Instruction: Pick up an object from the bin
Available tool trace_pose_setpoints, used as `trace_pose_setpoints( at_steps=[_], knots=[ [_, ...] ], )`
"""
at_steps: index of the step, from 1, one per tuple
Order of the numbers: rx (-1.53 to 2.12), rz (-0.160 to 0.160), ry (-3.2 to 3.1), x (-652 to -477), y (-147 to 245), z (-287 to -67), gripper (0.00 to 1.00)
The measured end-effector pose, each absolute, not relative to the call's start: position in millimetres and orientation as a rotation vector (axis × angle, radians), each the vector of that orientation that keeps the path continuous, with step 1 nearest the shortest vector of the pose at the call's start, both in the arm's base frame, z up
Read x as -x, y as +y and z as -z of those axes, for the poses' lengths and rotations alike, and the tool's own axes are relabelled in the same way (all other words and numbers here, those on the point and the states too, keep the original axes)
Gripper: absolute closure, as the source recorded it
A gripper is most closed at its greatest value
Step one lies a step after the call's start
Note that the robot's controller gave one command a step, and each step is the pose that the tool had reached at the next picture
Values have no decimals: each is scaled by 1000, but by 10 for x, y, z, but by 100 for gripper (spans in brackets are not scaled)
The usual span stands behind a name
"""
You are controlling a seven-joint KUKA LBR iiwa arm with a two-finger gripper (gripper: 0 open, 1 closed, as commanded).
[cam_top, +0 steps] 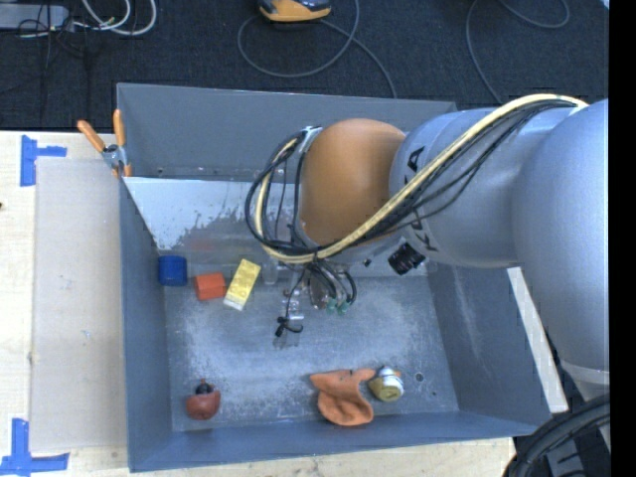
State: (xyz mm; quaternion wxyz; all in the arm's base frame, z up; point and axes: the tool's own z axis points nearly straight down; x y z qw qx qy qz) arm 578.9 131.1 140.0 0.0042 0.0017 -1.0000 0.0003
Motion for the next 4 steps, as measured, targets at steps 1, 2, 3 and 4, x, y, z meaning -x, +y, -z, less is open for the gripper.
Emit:
trace_pose_setpoints(
  at_steps=[1,2,3,4],
  knots=[
    [-1,0,-3139,-5801,1305,-1445,0],
    [-204,4,-3138,-5628,1083,-1277,0],
    [-398,-3,-3112,-5390,791,-958,0],
    [-582,5,-3091,-5274,663,-699,100]
  ],
)
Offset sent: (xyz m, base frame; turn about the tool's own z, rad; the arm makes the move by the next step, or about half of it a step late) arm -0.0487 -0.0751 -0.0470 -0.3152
